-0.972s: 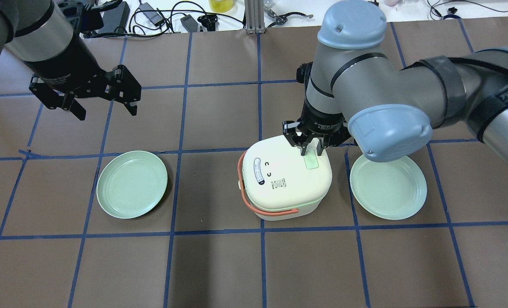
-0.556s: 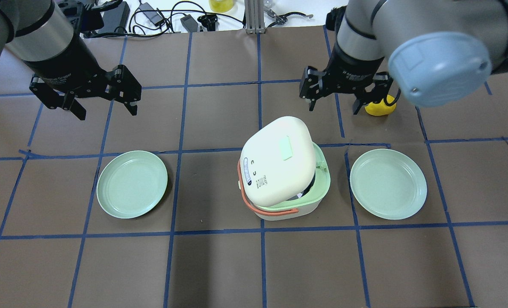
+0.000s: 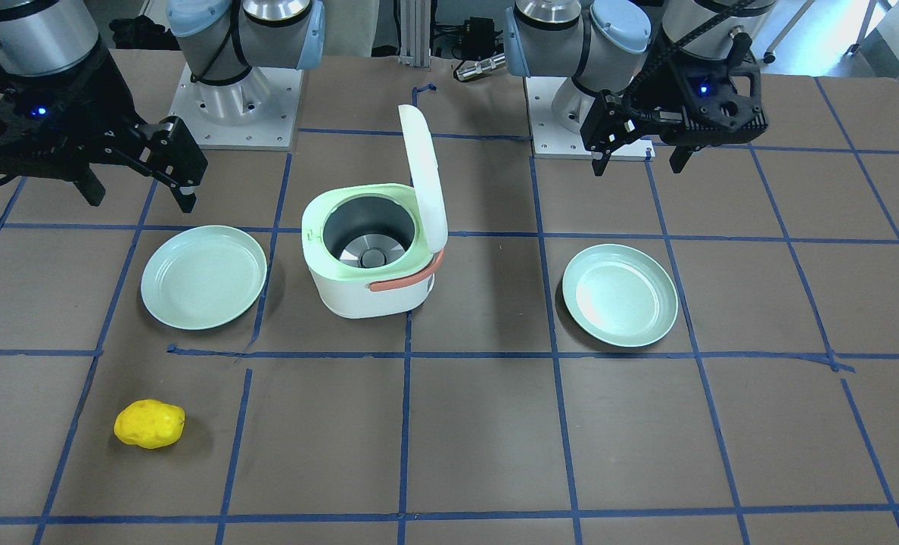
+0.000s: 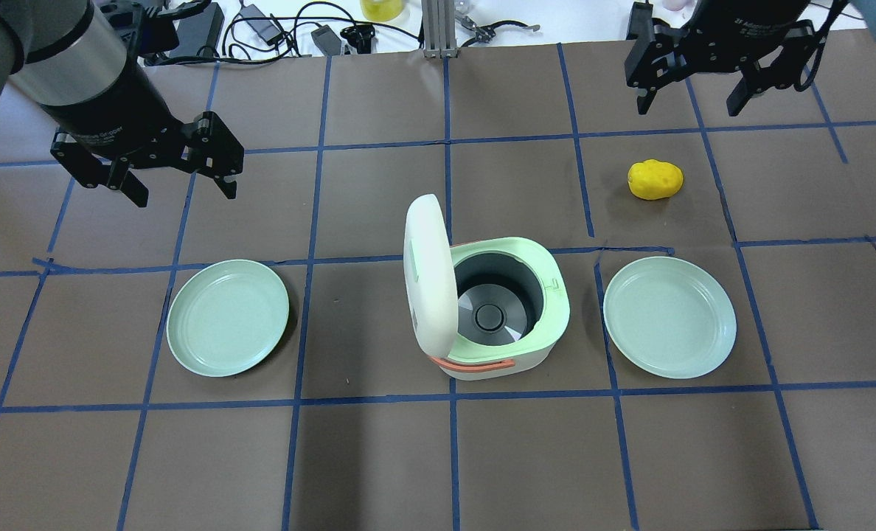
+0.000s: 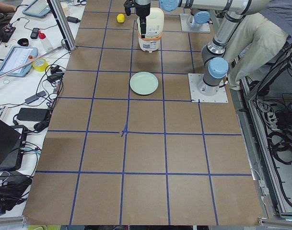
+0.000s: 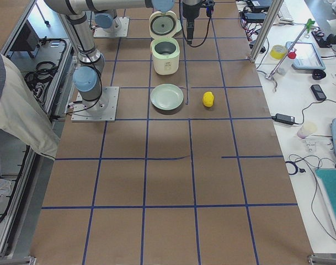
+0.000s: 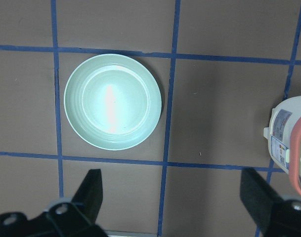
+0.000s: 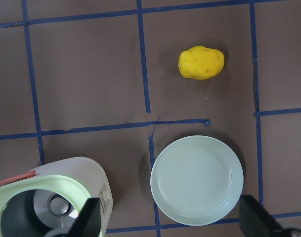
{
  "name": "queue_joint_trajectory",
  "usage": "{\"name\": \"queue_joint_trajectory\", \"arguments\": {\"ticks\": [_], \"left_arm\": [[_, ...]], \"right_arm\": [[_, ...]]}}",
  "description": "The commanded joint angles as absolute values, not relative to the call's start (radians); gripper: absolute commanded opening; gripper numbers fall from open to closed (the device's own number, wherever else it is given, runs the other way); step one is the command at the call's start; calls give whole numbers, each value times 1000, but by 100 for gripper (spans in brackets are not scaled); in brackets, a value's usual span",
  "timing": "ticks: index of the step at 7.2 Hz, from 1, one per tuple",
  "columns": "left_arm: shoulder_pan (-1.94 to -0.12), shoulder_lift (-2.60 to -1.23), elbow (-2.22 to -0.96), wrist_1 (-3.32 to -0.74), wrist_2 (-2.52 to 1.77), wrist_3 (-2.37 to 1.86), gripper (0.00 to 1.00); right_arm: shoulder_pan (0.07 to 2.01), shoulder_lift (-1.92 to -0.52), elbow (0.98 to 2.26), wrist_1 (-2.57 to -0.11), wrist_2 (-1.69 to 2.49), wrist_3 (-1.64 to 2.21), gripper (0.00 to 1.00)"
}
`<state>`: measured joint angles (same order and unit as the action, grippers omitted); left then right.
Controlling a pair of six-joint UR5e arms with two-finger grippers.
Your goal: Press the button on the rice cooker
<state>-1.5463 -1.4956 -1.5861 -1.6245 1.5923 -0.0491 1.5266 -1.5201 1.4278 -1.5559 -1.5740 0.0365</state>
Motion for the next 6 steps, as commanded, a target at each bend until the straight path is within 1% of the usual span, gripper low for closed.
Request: {"name": "queue_joint_trajectory", "arguments": {"ticks": [1, 6], "left_arm": [[-1546, -1496, -1586, -1624, 1592, -49, 100], [-1546, -1496, -1586, -1624, 1592, -51, 100]], "right_arm": [[1520, -1522, 1430, -1622, -1594, 31, 100], [1522, -1519, 1434, -1677, -1589, 32, 100]]}}
